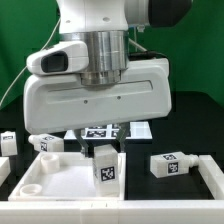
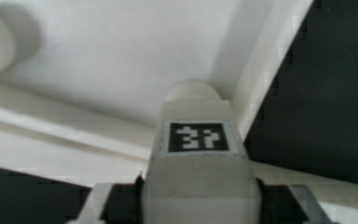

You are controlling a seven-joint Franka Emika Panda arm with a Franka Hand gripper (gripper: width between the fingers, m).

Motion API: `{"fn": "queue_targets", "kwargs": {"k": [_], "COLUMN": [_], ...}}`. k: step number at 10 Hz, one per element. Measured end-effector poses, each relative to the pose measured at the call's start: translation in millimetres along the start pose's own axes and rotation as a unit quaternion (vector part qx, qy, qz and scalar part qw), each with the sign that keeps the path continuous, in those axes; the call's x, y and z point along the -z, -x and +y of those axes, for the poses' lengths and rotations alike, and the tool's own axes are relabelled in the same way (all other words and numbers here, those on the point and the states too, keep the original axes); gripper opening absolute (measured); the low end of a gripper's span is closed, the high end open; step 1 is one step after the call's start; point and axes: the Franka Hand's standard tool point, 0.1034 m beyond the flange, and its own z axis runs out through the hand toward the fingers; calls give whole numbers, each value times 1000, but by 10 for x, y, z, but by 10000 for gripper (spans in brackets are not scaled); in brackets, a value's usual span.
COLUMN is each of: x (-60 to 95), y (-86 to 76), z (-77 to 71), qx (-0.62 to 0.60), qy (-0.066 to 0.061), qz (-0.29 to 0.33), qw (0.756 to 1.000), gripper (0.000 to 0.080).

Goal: Assemble one leg

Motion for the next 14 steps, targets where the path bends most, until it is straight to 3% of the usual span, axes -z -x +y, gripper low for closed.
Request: {"fn": "queue_targets", "kwargs": {"k": [3,7,9,10,12,14], "x": [-9,-33,-33,-36,-27,-27], "y": [-24,-42,-47,-46,-53,-52], "z": [-84,-219,-235,-237,-220,-208], "qx": [-180,-464,-496,-488,-436,-315], "qy": [1,3,1,0,1,4], "qz": [9,13,13,12,13,13], "qw": [984,886,869,872,900,949], "gripper": [281,281,290,290,605,635]}}
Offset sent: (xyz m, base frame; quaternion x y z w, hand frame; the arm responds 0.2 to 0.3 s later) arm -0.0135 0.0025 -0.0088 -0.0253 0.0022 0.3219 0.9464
